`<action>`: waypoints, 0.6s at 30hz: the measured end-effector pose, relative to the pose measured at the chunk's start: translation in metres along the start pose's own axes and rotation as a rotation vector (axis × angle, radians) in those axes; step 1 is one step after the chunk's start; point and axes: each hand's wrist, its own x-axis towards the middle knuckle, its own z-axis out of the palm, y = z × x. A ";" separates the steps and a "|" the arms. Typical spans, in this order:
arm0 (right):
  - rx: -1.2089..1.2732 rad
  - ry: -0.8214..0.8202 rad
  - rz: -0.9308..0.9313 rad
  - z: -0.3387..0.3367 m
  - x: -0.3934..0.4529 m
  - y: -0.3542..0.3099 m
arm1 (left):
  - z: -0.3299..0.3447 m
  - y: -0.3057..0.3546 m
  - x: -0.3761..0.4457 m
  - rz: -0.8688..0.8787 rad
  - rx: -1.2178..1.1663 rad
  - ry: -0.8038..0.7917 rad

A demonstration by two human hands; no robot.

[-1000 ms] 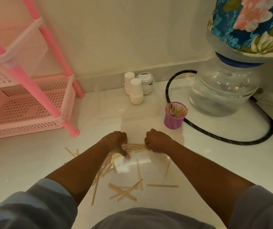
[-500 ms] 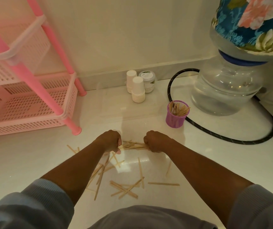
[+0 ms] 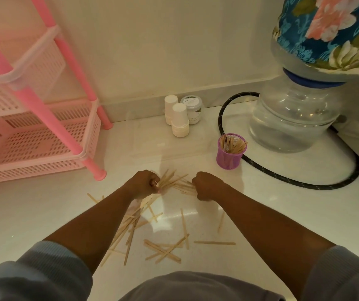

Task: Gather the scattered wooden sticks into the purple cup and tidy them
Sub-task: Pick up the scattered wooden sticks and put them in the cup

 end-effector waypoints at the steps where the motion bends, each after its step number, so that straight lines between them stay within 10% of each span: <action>1: 0.043 0.007 0.024 -0.002 0.001 0.002 | -0.001 0.001 0.002 -0.002 -0.012 0.013; 18: 0.577 0.437 0.272 -0.074 0.000 0.017 | -0.031 0.090 0.032 0.078 -0.652 0.243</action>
